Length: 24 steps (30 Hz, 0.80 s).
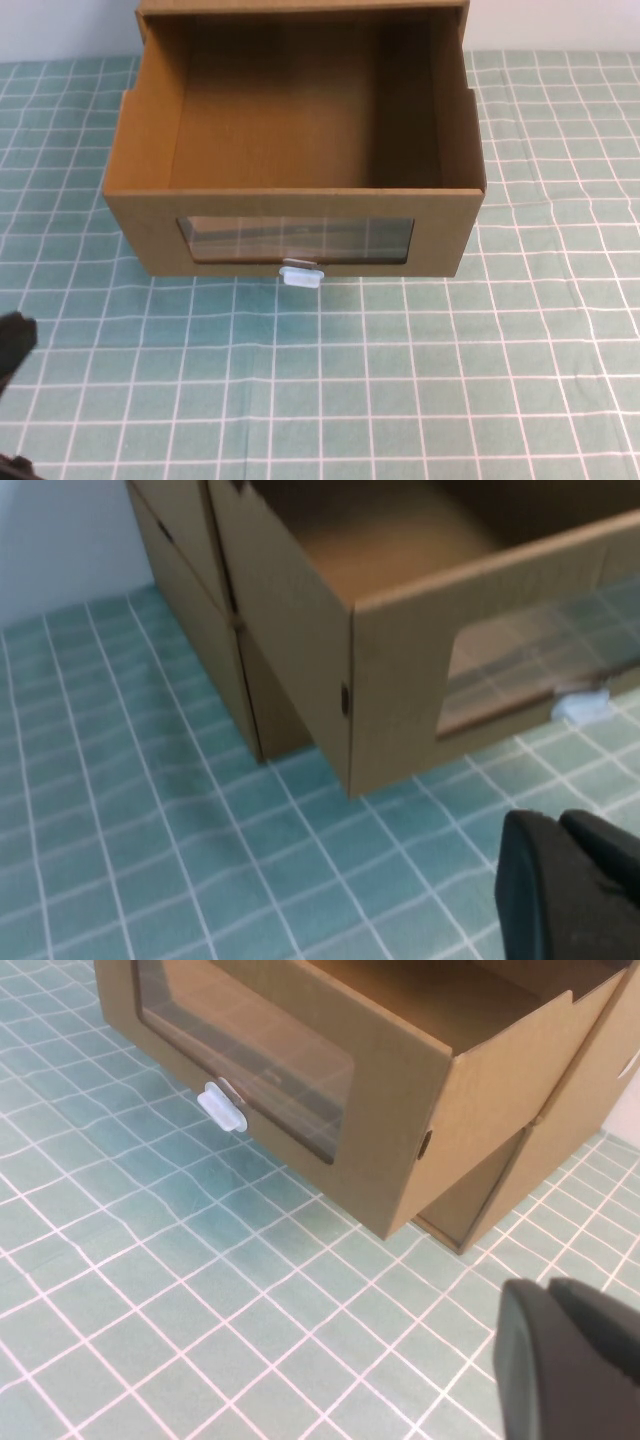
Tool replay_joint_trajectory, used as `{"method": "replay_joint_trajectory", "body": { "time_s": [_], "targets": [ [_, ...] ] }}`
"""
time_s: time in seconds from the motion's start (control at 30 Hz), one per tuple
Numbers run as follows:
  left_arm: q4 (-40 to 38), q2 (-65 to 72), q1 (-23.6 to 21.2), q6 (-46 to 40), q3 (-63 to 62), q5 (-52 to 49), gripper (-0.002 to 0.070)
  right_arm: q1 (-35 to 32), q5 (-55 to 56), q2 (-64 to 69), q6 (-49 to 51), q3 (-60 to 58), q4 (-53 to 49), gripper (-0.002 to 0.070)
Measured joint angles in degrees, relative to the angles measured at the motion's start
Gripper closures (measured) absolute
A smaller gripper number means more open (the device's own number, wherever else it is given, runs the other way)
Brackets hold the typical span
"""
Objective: Open the shoe box
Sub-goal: 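Pull the top drawer of the cardboard box fully open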
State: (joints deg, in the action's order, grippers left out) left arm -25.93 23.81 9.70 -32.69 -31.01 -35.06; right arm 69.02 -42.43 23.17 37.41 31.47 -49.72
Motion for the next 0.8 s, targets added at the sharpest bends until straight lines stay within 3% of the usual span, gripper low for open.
{"method": "replay_joint_trajectory", "body": {
  "time_s": [0.43, 0.67, 0.8],
  "targets": [
    [0.0, -4.7, 0.0, 0.0, 9.0, 3.0, 0.068, 0.0, 0.0, 0.0, 0.0, 0.0, 0.0, 0.0689],
    [0.0, -14.7, 0.0, 0.0, 20.2, 15.3, 0.068, 0.0, 0.0, 0.0, 0.0, 0.0, 0.0, 0.069],
    [3.7, -19.5, 0.0, 0.2, 27.1, 23.8, 0.068, 0.0, 0.0, 0.0, 0.0, 0.0, -0.1, 0.0689]
  ]
}}
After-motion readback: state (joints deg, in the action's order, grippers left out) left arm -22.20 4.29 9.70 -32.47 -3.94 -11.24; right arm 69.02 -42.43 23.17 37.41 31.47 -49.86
